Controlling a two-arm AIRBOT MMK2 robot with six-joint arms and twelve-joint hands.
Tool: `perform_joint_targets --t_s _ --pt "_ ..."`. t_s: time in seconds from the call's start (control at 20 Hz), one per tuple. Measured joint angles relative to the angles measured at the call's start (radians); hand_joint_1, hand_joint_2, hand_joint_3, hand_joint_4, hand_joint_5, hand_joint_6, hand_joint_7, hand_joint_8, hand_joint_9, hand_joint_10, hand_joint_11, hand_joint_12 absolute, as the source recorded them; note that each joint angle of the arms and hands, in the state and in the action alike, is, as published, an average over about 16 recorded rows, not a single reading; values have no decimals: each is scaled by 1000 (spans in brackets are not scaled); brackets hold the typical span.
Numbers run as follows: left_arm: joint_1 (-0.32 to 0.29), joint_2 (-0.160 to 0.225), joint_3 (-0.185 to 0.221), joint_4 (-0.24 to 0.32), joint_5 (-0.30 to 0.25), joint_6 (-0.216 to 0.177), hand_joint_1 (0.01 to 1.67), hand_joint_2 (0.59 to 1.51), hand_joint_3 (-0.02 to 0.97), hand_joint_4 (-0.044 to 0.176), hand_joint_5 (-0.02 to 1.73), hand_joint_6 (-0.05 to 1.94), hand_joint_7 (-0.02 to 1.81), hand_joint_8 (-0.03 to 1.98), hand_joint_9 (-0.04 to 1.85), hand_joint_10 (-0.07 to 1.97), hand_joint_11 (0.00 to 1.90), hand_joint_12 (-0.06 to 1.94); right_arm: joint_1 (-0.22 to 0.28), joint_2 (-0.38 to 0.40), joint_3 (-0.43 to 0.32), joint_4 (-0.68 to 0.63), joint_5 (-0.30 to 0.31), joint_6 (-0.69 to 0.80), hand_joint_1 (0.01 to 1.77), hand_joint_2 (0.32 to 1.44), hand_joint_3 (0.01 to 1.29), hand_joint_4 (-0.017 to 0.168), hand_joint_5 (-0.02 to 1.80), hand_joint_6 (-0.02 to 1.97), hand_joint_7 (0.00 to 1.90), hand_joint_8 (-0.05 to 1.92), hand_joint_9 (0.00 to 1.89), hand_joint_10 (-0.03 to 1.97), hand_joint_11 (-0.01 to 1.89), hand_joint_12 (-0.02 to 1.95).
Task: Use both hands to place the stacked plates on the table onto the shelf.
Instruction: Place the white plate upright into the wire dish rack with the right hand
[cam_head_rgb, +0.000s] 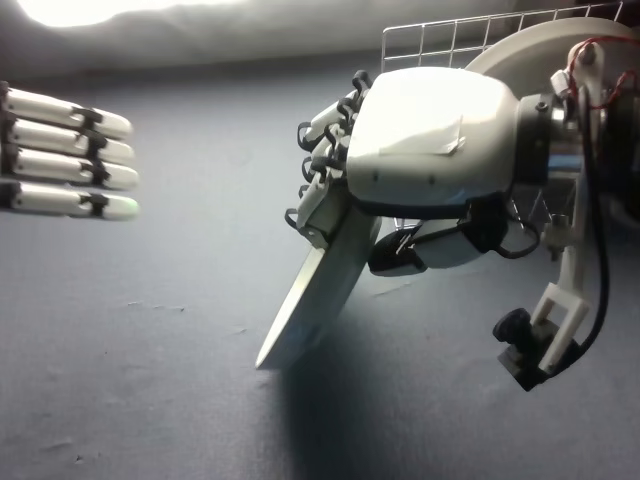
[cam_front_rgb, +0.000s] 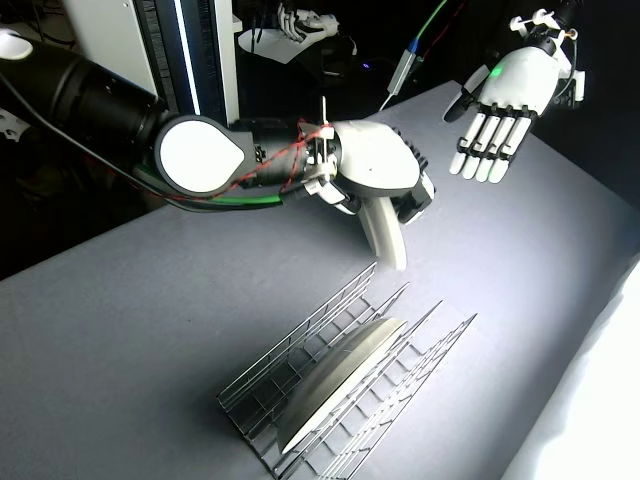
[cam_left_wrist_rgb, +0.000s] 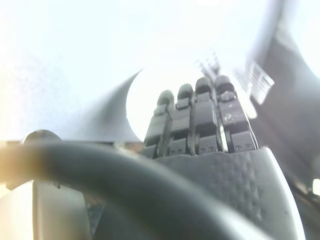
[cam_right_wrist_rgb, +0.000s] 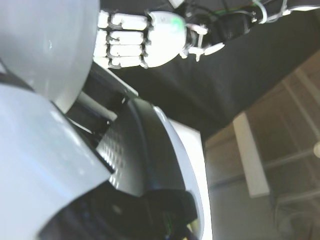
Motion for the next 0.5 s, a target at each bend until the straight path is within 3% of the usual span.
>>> perform_joint_targets --t_s 0.2,0.3,0.5 --pt "4 6 2 7 37 1 16 1051 19 -2 20 7 14 -1 21 7 15 5 19 29 -38 118 9 6 1289 980 14 7 960 988 1087 749 961 845 616 1288" --pt "5 6 7 10 50 -8 15 1051 19 -2 20 7 13 -1 21 7 15 5 31 40 -54 185 5 10 1300 980 14 5 955 1007 1084 755 943 936 611 1296" --pt "6 -2 22 19 66 -36 13 1051 19 -2 20 8 12 -1 21 7 15 5 63 58 -79 328 -24 19 1309 979 14 5 945 1006 1088 750 945 929 614 1281"
